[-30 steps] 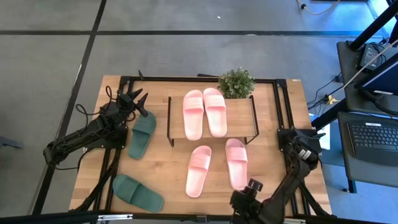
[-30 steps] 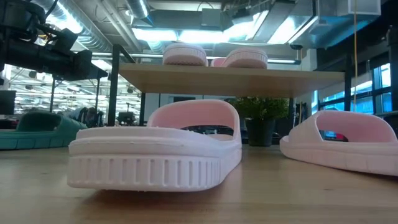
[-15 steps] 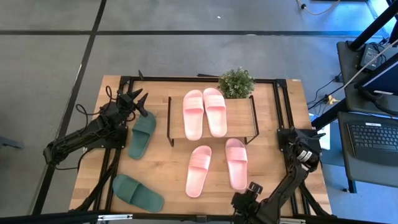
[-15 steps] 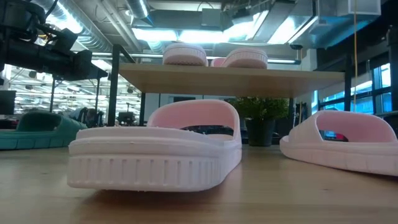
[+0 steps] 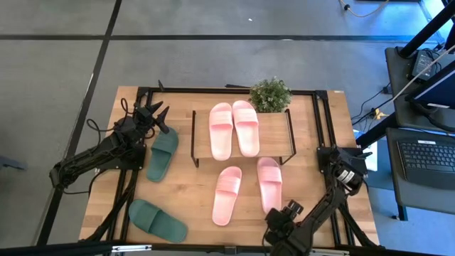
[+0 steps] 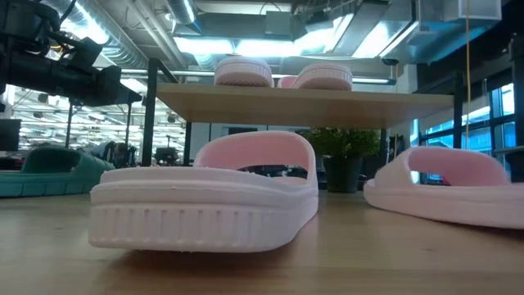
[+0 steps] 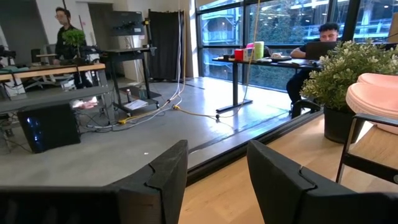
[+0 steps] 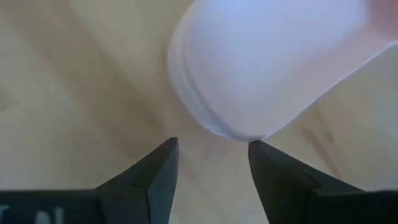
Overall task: Pick and place slides into the shelf
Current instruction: Put the pink slide under the shelf
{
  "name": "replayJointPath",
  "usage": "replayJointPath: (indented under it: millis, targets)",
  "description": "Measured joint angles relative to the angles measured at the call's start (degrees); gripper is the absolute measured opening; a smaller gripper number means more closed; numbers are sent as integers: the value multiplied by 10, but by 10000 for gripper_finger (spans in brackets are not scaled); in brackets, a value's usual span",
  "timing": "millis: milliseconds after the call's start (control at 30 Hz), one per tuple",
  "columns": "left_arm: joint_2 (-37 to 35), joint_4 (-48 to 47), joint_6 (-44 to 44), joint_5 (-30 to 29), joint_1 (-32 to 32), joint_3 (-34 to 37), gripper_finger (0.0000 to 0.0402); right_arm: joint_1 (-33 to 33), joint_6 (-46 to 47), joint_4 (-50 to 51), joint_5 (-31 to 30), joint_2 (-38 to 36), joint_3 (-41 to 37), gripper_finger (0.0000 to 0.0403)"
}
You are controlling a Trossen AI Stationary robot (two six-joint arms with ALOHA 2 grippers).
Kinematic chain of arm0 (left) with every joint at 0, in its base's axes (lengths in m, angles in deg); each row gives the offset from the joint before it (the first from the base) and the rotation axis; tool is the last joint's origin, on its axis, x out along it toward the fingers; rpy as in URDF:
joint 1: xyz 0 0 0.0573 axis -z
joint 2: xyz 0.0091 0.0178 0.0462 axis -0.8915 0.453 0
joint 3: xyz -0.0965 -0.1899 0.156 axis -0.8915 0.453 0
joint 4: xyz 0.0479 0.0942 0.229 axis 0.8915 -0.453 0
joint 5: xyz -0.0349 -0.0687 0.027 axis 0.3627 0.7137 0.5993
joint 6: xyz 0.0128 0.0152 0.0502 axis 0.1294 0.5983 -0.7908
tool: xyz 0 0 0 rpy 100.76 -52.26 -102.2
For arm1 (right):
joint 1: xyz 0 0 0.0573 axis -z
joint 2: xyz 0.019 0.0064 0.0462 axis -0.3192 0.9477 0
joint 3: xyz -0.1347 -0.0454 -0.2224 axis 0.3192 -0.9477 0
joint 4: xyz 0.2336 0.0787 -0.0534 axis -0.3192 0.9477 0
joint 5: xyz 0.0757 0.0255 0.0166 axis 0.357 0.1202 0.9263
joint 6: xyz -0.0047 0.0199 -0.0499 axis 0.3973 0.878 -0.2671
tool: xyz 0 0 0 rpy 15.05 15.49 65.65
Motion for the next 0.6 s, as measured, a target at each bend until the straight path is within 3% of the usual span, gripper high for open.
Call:
replayJointPath:
  millis: [433, 600]
  targets:
    - [0, 0, 0, 0, 0, 0, 159, 57, 25, 82, -3, 0, -58, 195]
    - [0, 0, 0, 0, 0, 0, 159, 79, 16, 87, -31, 0, -81, 195]
